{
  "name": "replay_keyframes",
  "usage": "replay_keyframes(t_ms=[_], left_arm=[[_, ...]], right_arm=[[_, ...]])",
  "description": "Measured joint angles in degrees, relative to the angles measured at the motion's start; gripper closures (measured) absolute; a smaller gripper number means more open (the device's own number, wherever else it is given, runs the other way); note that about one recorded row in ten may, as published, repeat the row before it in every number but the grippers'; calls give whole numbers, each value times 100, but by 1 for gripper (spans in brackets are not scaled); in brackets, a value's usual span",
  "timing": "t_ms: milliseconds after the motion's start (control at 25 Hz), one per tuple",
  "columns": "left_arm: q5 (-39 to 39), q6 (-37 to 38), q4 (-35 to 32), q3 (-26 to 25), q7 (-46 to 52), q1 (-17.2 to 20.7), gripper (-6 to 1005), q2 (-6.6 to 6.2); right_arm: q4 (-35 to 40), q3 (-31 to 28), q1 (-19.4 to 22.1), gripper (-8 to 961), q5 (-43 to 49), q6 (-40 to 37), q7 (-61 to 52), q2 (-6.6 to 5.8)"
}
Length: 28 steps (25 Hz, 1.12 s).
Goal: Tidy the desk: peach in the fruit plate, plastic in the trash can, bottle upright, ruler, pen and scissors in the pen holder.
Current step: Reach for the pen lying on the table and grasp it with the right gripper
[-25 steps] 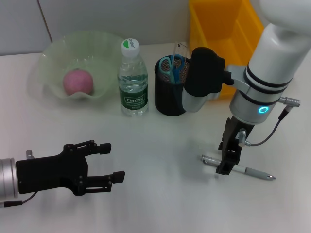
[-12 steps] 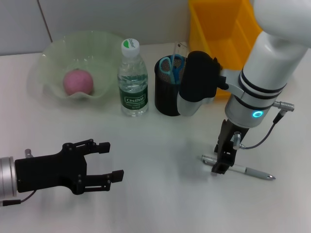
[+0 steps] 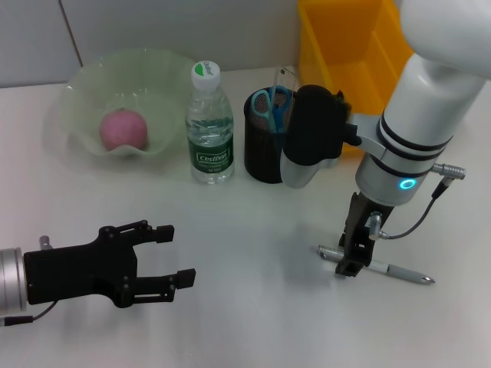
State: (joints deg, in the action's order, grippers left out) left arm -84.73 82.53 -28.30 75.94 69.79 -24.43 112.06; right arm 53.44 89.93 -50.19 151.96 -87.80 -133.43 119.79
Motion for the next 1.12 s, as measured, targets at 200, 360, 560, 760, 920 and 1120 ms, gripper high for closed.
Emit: replay_keyframes(t_ms=[200,360,560,760,920,1120], left_arm=[[0,0,0,0,1,0,135,0],[0,0,0,0,6,0,135,0],[0,0,0,0,8,0,135,1],[0,0,0,0,15,0,136,0],[0,0,0,0,18,0,136,0],[0,0,0,0,26,0,135,1]], right_arm=[[0,9,0,530,0,18,0,0],[2,60,9,567,0,64,1,-1],[9,117,18,614,0,70,1,-1],[9,122,18,660,0,70,1,-1],[8,122,20,679,0,80,1,-1],[8,129,26,680,0,87,1,0]])
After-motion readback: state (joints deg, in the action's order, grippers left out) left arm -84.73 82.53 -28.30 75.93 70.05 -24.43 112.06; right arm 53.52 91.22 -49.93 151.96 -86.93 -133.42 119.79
